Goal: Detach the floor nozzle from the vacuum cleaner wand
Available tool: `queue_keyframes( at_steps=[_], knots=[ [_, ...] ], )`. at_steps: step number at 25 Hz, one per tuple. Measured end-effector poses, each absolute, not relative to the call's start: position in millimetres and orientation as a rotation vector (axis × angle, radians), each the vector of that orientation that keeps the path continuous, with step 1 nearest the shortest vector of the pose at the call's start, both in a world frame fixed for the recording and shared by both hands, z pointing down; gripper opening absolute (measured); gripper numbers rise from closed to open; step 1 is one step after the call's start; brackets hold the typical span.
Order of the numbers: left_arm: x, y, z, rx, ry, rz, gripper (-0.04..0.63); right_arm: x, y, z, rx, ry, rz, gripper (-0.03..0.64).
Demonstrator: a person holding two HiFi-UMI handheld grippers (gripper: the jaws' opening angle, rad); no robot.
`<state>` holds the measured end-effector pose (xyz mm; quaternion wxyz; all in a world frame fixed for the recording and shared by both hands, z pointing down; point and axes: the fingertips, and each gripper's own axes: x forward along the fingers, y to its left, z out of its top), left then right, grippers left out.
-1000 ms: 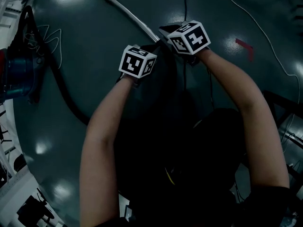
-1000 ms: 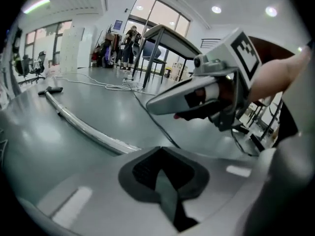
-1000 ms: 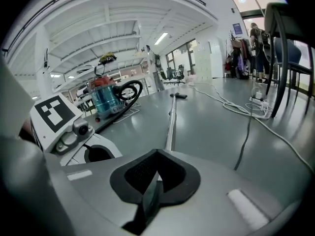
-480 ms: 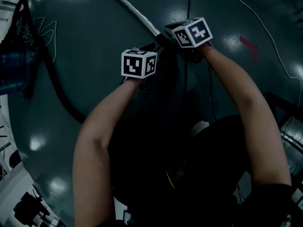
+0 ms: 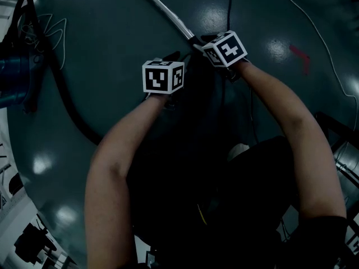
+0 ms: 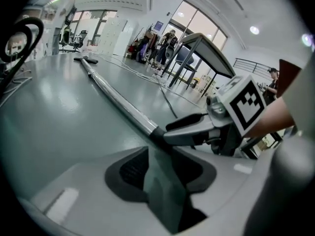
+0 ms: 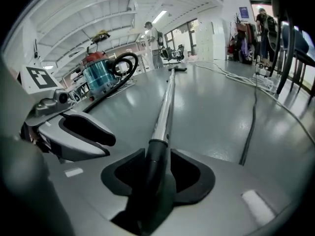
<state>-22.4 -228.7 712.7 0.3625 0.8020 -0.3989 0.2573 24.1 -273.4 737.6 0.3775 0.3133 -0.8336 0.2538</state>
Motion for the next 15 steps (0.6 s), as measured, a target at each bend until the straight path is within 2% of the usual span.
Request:
queue_keyframes(
  at_steps=[5, 15],
  knots=[
    [-22, -239, 701, 2.121, -1.031, 0.644, 0.149, 19, -268, 745, 0.756, -2.114, 0.819, 0.167],
    [-21, -223, 702, 2.144, -0.976, 0.672, 0.210, 15, -273, 751, 0.840, -2.004, 0.770, 0.146]
  ],
)
